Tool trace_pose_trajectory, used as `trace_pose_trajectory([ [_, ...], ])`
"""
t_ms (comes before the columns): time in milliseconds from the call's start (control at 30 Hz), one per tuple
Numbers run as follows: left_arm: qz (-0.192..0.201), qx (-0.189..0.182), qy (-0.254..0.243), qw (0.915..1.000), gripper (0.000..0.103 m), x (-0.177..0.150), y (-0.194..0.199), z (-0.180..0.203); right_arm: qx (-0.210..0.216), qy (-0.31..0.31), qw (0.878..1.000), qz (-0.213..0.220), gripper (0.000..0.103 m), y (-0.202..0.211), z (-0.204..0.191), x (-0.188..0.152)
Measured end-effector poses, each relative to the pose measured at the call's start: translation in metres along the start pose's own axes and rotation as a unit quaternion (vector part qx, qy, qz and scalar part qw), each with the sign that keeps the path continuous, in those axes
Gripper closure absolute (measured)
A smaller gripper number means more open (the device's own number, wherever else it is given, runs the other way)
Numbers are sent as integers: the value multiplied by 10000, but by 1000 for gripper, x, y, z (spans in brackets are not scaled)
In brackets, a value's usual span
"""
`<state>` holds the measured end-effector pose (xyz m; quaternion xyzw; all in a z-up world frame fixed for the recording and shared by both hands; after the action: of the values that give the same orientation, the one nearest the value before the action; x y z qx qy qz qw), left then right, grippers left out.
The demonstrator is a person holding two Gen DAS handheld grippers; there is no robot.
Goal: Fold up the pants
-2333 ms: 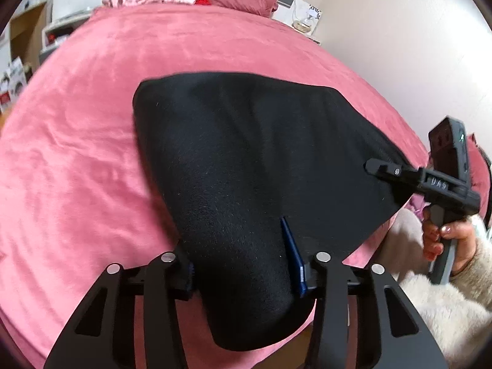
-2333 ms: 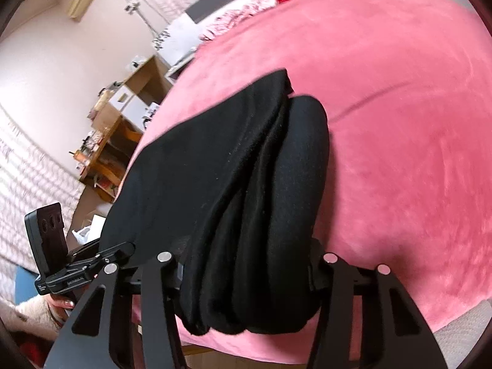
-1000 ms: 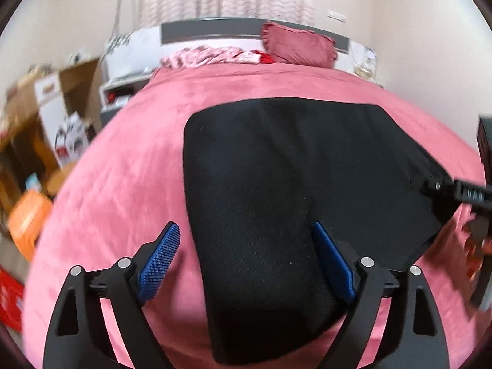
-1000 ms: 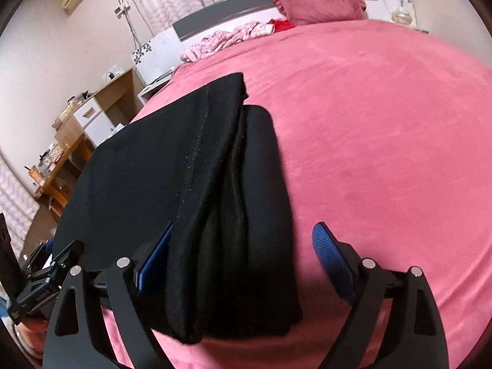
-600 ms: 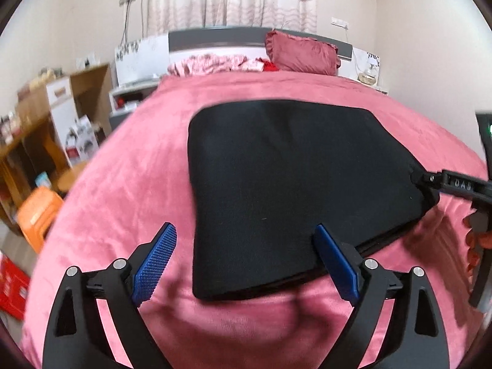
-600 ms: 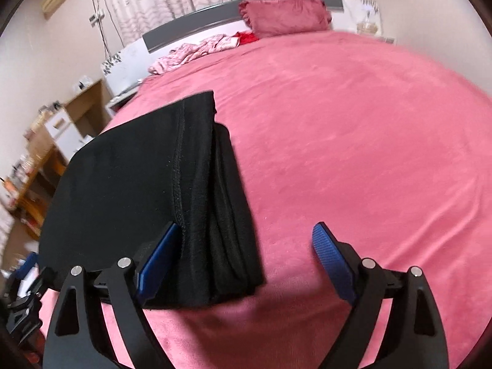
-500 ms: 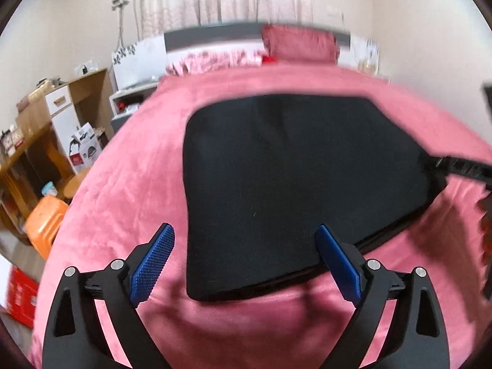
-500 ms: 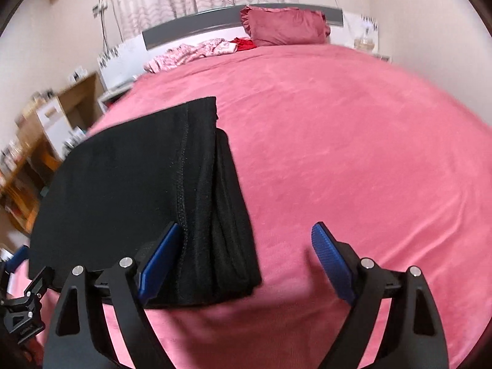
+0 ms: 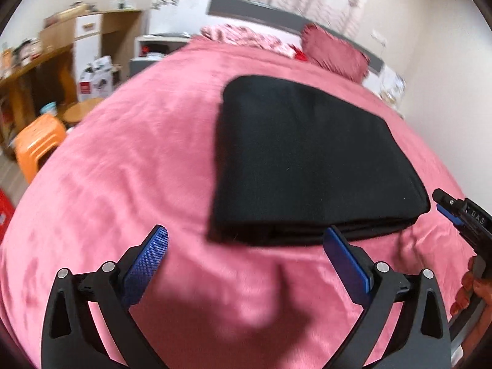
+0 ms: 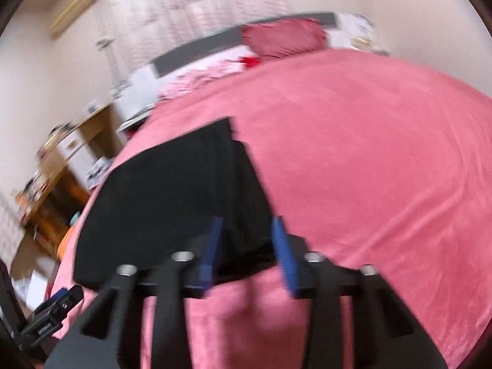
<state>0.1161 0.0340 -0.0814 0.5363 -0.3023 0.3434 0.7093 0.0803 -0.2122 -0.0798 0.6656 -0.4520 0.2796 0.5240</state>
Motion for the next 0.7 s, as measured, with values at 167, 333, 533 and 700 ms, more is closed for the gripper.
trace_pose_trajectory([
  [167,20,129,-332,9994,3,0,6,5,170,768,9953,-557,98,-31,-29,-9],
  [333,-206,216,-368,9989,3,-8,5,3,100,44,9962,-859,103,-62,6,-12],
  [533,-848,123,-303,9959,3,-34,5,1,-19,-22,9986,-534,102,-50,-1,-7],
  [700,-945,156,-823,9920,3,-45,11,13,-181,75,9992,-338,33,-11,-13,-30],
])
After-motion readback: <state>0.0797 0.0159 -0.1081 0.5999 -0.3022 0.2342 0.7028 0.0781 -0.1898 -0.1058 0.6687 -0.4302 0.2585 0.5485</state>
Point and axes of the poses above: each gripper's, at about its wrist camera, not at the fingertips, and y roughly against the way its jaws point, z to its right, x to its top, the point moved 5 cm from there along -y, roughly the way its jaws point, and after that the axes turned 9 degrees about z, right-handed, at the moved point
